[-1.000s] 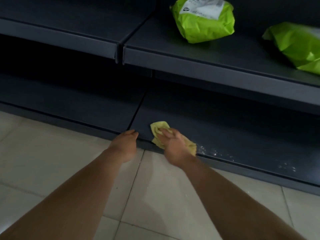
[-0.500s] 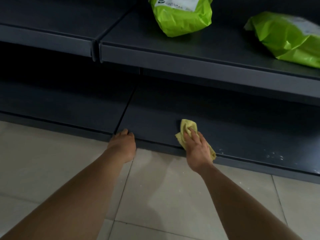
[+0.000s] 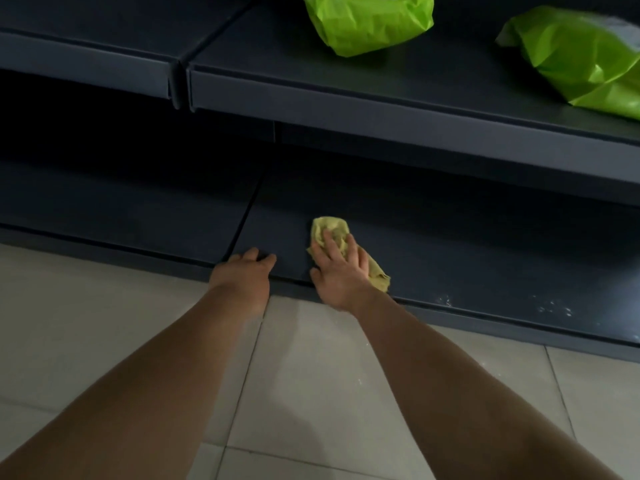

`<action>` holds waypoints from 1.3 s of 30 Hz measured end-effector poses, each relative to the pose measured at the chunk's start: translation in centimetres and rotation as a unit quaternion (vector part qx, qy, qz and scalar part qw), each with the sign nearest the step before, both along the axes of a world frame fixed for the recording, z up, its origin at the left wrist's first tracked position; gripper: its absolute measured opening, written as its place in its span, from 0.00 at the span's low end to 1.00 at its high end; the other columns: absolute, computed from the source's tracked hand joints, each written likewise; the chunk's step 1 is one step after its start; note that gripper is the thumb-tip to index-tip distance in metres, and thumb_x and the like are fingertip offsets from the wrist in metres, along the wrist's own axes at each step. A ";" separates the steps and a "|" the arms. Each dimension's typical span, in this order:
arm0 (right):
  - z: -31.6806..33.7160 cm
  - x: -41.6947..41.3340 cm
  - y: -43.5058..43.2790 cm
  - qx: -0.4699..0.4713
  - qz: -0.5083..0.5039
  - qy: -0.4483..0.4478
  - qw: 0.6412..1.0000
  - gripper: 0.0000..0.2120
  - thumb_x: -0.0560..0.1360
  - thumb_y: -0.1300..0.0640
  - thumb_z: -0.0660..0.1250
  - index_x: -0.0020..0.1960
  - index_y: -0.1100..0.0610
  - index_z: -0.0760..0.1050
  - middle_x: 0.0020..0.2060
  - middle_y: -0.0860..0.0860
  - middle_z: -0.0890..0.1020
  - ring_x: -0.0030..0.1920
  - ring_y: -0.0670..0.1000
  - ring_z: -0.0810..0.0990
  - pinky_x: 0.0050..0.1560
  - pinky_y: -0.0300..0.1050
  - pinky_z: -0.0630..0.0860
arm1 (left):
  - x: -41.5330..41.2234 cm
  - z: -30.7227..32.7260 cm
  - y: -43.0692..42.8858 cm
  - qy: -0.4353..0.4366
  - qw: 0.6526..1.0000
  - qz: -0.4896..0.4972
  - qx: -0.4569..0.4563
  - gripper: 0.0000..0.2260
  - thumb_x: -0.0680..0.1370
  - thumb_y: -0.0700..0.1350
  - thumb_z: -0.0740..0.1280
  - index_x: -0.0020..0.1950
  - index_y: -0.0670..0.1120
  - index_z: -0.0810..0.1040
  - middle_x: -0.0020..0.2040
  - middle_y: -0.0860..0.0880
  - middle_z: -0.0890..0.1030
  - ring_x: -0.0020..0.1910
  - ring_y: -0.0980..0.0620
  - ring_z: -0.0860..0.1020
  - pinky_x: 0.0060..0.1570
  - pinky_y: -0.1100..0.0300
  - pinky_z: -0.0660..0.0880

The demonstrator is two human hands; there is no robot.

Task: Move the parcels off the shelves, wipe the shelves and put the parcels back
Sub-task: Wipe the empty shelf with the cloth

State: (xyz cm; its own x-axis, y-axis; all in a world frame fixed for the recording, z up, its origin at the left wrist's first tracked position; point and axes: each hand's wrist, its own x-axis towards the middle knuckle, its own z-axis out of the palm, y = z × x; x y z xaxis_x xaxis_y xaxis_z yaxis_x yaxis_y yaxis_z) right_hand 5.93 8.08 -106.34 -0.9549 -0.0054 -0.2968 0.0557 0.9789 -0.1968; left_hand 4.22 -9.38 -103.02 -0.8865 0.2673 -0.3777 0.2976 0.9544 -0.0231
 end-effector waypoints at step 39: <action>-0.6 9.8 16.0 -0.006 -0.211 0.021 0.977 0.29 0.81 0.45 0.49 0.78 0.48 0.44 0.78 0.49 0.40 0.76 0.61 0.34 0.74 0.58 0.37 | 5.3 -1.5 13.6 0.025 0.986 0.041 0.158 0.21 0.81 0.44 0.58 0.74 0.48 0.63 0.74 0.40 0.58 0.74 0.37 0.54 0.71 0.49 0.60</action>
State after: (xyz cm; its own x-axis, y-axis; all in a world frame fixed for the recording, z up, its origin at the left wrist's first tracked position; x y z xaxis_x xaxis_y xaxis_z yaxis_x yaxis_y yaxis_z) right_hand 15.69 24.06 -106.89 -0.8845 0.3876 -0.2597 0.4450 0.8682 -0.2195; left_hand 9.51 4.20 -104.47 -0.9253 0.2922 -0.2419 0.2261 0.9368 0.2669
